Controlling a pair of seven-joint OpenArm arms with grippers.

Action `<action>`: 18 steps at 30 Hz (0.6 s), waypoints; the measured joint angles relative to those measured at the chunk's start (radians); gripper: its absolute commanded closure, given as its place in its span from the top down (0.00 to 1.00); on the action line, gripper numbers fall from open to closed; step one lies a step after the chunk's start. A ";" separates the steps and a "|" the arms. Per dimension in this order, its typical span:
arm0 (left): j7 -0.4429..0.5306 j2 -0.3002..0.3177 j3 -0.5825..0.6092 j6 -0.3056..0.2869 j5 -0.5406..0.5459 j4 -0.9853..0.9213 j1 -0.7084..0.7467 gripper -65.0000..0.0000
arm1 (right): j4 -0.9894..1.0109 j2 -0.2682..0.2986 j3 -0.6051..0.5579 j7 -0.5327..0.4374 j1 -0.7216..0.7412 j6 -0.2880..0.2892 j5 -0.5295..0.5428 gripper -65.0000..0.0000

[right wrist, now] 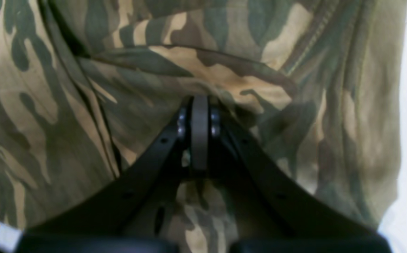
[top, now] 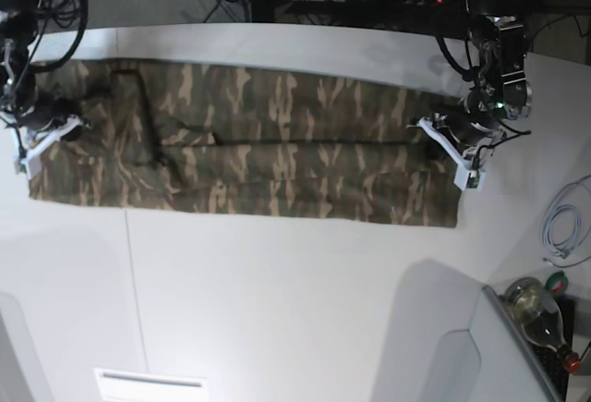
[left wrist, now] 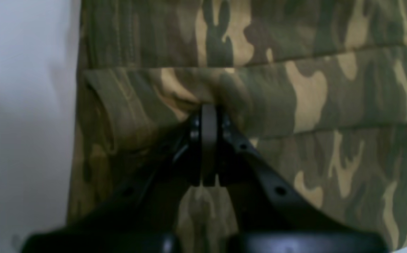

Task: Layout the t-shirt on the table in an organized manner, then fold the t-shirt properly
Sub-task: 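Grasp the folded strip's ends with both grippers and pull it straight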

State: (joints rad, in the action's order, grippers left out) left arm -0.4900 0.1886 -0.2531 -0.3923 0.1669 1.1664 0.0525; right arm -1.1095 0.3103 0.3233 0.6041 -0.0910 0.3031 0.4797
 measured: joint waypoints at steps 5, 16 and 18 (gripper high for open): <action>0.029 -0.078 0.012 -0.002 0.011 -0.014 -0.020 0.00 | 0.180 0.085 -0.107 -0.138 0.107 0.003 0.006 0.00; -0.241 -0.092 0.014 0.071 -0.036 0.225 0.003 0.00 | 0.112 0.097 -0.186 -0.114 0.123 -0.030 -0.036 0.00; -0.273 -0.063 0.013 0.072 -0.036 0.282 -0.005 0.00 | 0.080 0.096 -0.188 -0.076 0.116 -0.030 -0.045 0.00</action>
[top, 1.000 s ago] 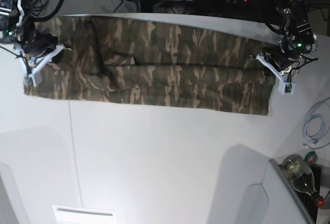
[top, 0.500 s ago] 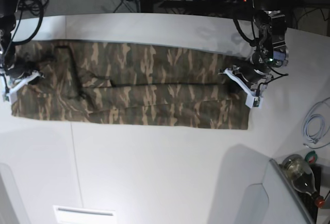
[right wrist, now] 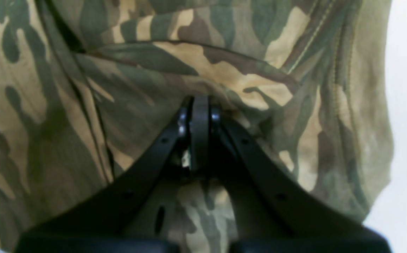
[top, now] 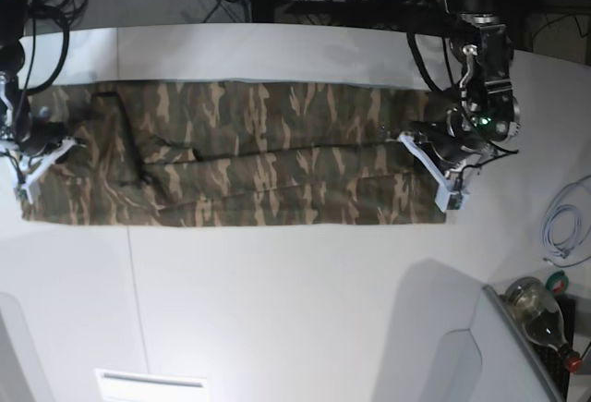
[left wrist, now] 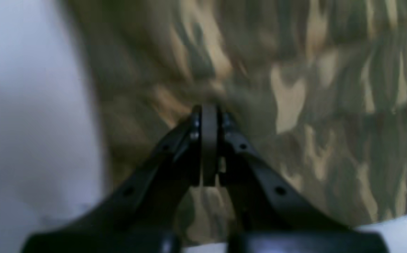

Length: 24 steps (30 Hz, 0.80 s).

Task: Layout the t-shirt on the table in an organized manner, then fold the t-shirt properly
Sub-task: 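Grasp the folded strip's ends with both grippers and pull it straight, then grasp the strip's end with the left gripper and fold it toward the right gripper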

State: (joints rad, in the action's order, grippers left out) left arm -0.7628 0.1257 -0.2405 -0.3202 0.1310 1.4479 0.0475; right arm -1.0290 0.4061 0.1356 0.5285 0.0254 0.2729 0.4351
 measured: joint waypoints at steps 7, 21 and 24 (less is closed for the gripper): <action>-0.051 0.075 -0.110 -0.016 0.015 0.165 0.075 0.00 | -0.012 -0.004 -0.003 0.000 -0.003 -0.083 0.002 0.00; -0.035 0.093 -0.534 -0.370 0.011 -0.087 -0.003 0.64 | -0.713 -0.162 0.175 0.000 -0.330 -0.096 0.002 0.01; 0.018 0.087 -0.558 -0.370 0.031 -0.142 -0.012 0.99 | -0.711 -0.183 0.175 0.019 -0.362 -0.095 0.002 0.01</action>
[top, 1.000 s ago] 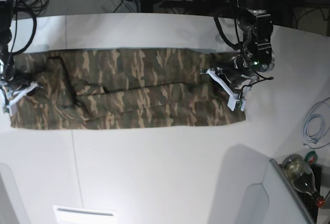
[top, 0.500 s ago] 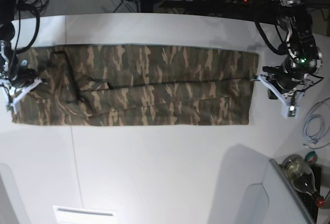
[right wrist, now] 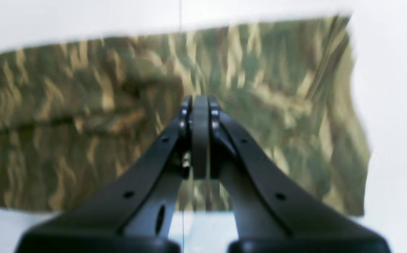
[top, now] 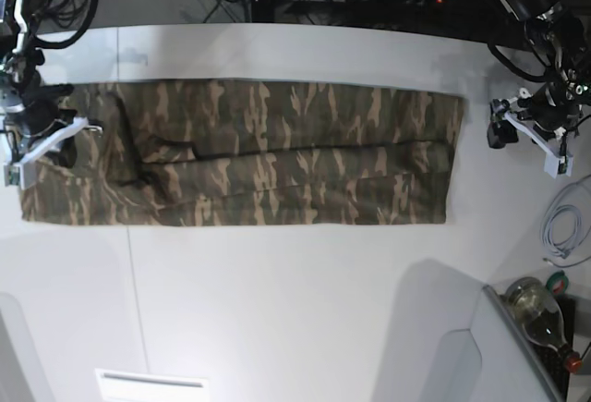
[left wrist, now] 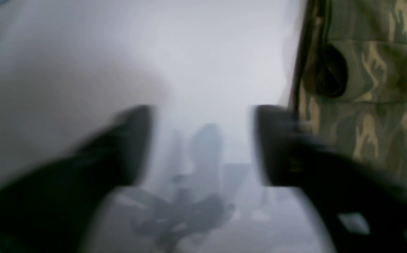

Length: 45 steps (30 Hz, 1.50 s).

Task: Layout the t-shirt on the table in an organized manner, then fold the t-shirt properly
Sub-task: 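Grasp the strip's end with the left gripper and fold it toward the right gripper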

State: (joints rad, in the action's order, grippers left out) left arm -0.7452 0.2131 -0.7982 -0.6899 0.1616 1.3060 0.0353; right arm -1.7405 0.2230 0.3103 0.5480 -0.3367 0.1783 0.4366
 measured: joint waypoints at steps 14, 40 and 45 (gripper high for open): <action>0.065 0.000 0.133 -0.001 0.297 -0.187 -0.015 1.00 | 0.000 0.009 -0.151 -0.010 -0.017 -0.003 -0.043 0.01; 0.238 0.017 0.262 -0.019 0.348 -0.433 -0.106 0.75 | 0.000 -0.119 -0.216 -0.017 -0.010 0.005 -0.385 0.00; 0.230 0.008 0.256 -0.018 0.204 -0.440 -0.121 0.00 | 0.000 -0.119 -0.216 -0.017 -0.010 0.005 -0.385 0.00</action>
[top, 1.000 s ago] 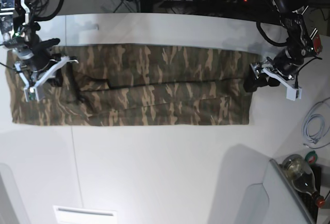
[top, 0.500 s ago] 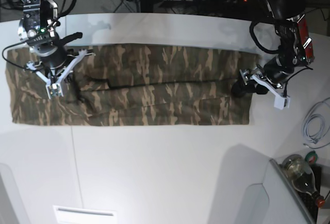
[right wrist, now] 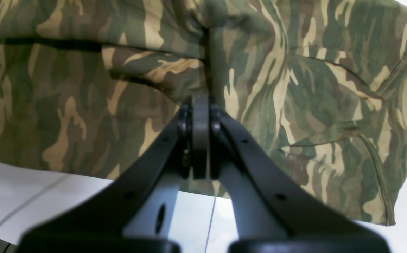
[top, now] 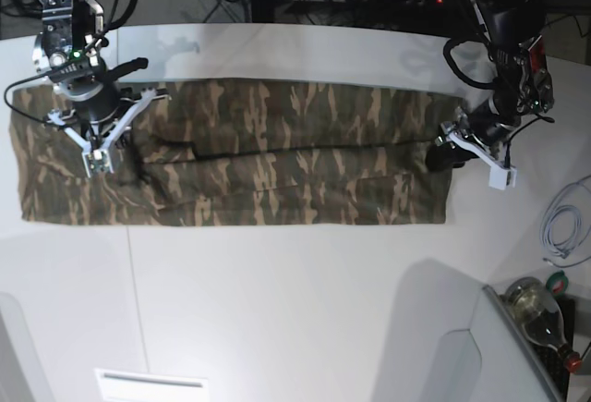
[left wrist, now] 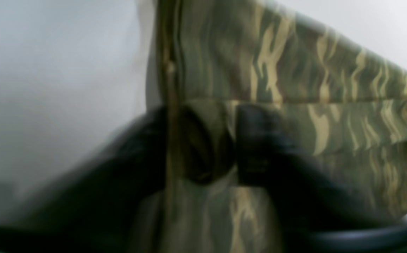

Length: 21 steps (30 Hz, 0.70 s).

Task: Layout the t-shirt on the table in an organized manner, then fold the t-shirt properly
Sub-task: 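Grasp the strip's end with the left gripper and fold it toward the right gripper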

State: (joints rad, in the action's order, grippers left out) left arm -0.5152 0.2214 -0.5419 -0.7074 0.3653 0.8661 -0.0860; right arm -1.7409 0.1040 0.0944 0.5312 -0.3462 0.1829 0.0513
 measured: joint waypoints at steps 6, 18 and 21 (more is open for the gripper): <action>0.010 0.005 0.001 0.000 -0.050 0.008 -0.016 0.00 | 0.000 -0.002 0.058 0.000 0.000 0.000 0.000 0.00; 0.000 -0.009 0.097 0.022 -0.290 0.608 0.150 0.00 | 0.000 -0.003 0.057 -0.003 -0.001 0.000 0.000 0.00; 0.002 -0.068 0.212 0.085 -0.377 0.699 0.222 0.00 | 0.000 -0.006 0.055 -0.003 0.002 0.000 0.004 0.00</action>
State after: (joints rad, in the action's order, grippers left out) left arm -0.5137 0.1535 -0.3302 -0.6224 -0.0120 1.5650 0.1360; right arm -1.7405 0.0982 0.1493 0.5282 -0.3447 0.1825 0.0555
